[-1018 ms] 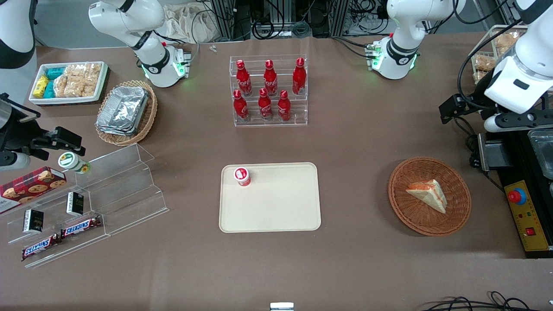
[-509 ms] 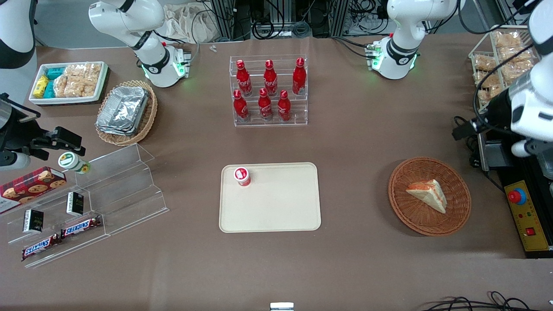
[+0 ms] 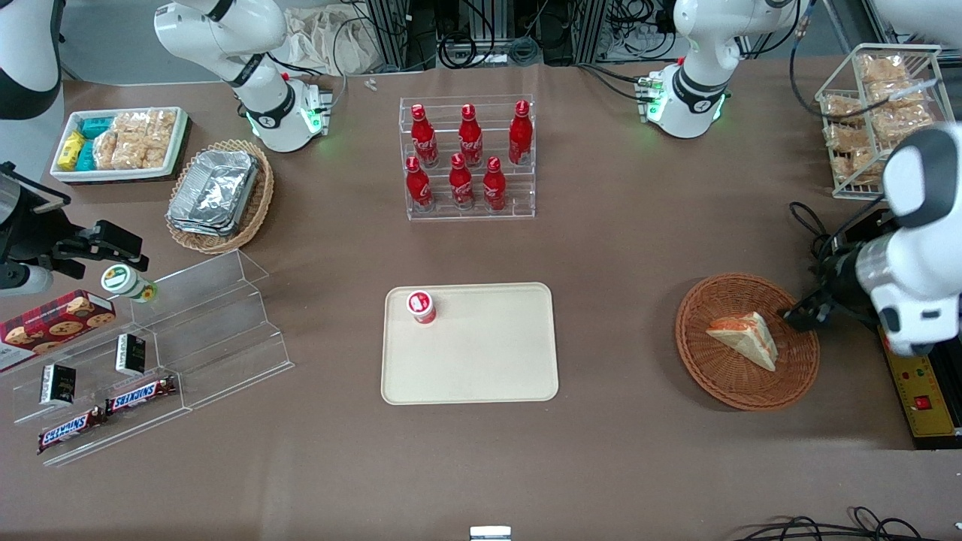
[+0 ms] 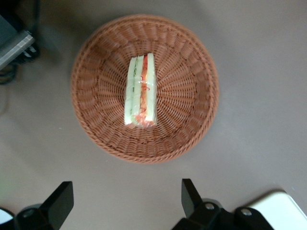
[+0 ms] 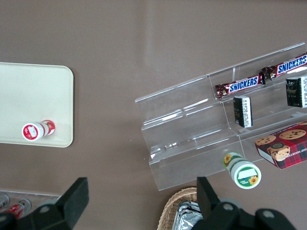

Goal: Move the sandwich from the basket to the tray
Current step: 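Move the left gripper over the wicker basket toward the wrapped sandwich, then lower the left gripper and close it on the sandwich's edge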

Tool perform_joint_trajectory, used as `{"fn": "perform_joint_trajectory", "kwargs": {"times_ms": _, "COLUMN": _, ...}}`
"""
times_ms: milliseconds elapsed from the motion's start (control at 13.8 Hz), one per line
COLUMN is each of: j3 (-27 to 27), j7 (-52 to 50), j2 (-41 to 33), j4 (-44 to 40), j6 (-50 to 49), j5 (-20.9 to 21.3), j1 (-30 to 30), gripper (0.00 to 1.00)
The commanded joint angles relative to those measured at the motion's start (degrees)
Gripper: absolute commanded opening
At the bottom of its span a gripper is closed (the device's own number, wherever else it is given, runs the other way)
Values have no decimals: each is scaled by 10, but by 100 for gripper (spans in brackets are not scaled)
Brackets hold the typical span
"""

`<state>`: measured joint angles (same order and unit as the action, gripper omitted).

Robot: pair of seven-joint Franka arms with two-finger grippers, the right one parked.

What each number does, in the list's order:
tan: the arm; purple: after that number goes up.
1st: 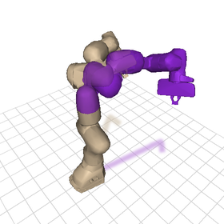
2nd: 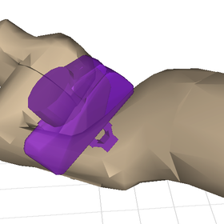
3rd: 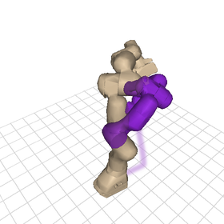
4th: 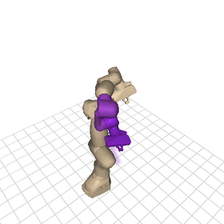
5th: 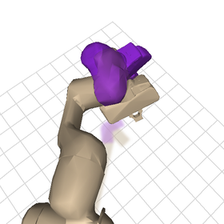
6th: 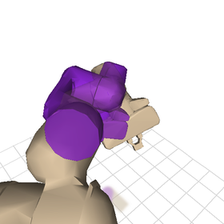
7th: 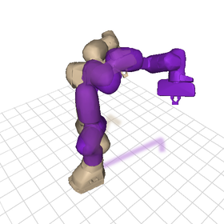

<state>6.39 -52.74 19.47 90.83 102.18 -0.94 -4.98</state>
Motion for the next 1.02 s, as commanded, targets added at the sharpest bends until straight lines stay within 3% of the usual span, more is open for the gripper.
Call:
{"fn": "perform_joint_trajectory", "kwargs": {"times_ms": 0, "j3": -10, "j7": -39, "j2": 59, "j4": 9, "j6": 51, "j5": 2, "j1": 0, "gripper": 100}}
{"fn": "perform_joint_trajectory", "kwargs": {"times_ms": 436, "j3": -14, "j7": -79, "j2": 95, "j4": 93, "j6": 202, "j5": 8, "j1": 1, "gripper": 100}}
{"fn": "perform_joint_trajectory", "kwargs": {"times_ms": 655, "j3": -15, "j7": -84, "j2": 97, "j4": 120, "j6": 217, "j5": 26, "j1": -1, "gripper": 99}}
{"fn": "perform_joint_trajectory", "kwargs": {"times_ms": 800, "j3": -15, "j7": -84, "j2": 102, "j4": 120, "j6": 217, "j5": 29, "j1": -1, "gripper": 83}}
{"fn": "perform_joint_trajectory", "kwargs": {"times_ms": 945, "j3": -15, "j7": -85, "j2": 100, "j4": 116, "j6": 217, "j5": 29, "j1": -1, "gripper": 80}}
